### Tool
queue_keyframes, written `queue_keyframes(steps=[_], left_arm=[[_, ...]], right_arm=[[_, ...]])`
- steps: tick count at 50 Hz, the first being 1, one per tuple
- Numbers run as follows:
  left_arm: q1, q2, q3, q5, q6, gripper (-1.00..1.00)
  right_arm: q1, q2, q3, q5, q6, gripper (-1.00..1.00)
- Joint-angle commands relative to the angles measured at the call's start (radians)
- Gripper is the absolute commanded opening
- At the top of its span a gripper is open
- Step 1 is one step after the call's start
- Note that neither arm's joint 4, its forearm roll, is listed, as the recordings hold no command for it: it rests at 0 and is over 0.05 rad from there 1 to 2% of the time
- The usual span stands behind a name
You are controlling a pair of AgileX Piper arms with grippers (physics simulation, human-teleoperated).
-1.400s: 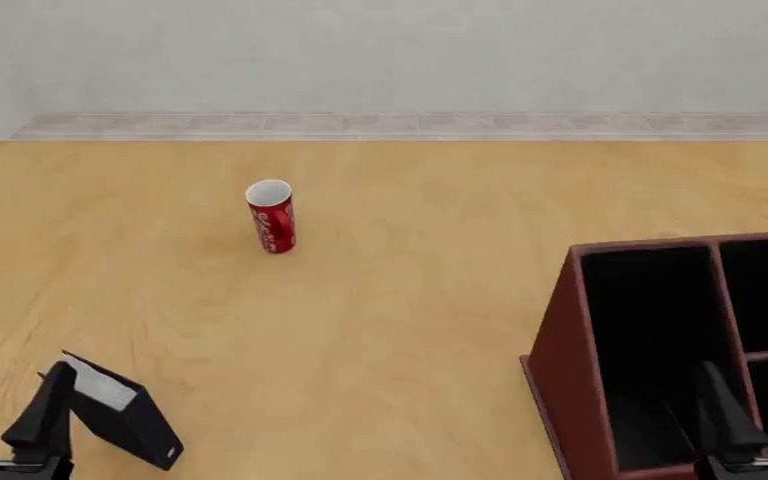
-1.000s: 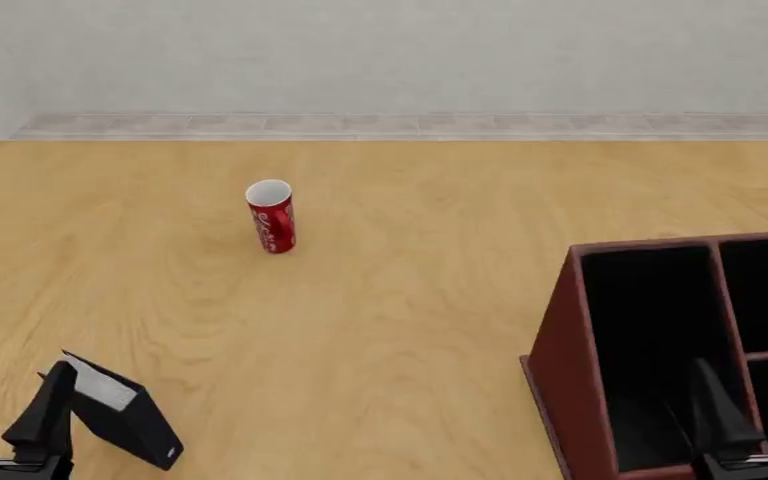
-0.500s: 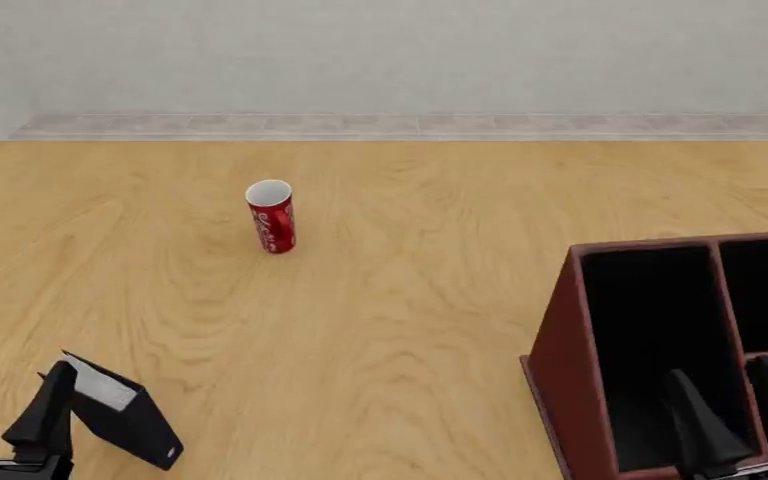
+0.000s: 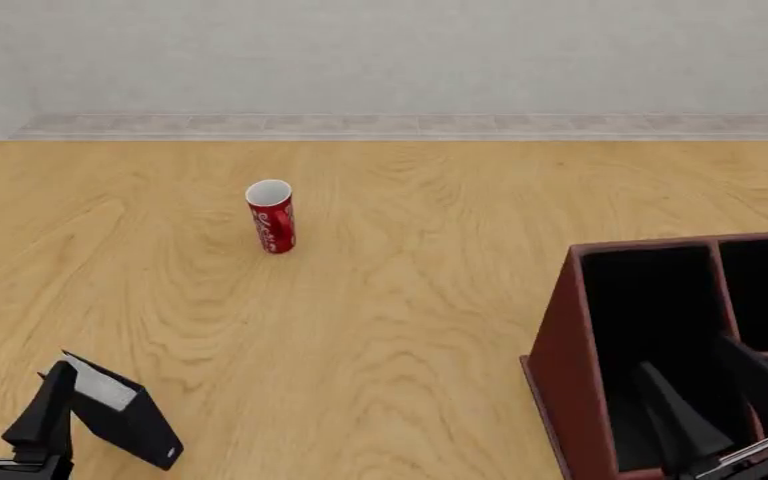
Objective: Pick up the book and place it in the left compartment of the caddy.
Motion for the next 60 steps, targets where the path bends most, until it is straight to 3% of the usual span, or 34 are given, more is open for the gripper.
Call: queue_keyframes(steps=[1,4,14,19,36,52,57,60], left_arm=[[0.000,0.000,0.000,0.000,0.000,1.00],[0.000,0.000,0.000,0.000,0.000,1.00],[0.000,0.000,0.000,0.000,0.000,1.00],[0.000,0.000,0.000,0.000,0.000,1.00],[-0.001,0.000,0.000,0.000,0.000,1.00],[0.000,0.000,0.000,0.000,0.000,1.00],[0.000,0.000,0.000,0.000,0.000,1.00],[0.000,0.000,0.000,0.000,0.000,1.00]], right_arm=[[0.080,0.110,-0.070,-0.024,-0.027,1.00],[0.096,0.142,-0.080,-0.041,-0.036,1.00],[0.191,0.100,-0.157,0.086,-0.053,1.00],[0.227,0.199,-0.190,0.022,-0.068,1.00],[0.321,0.448,-0.337,-0.056,-0.127,1.00],[0.402,0.594,-0.430,-0.045,-0.142,1.00],[0.423,0.628,-0.472,-0.016,-0.102,1.00],[0.433,0.644,-0.489,0.003,-0.115,1.00]])
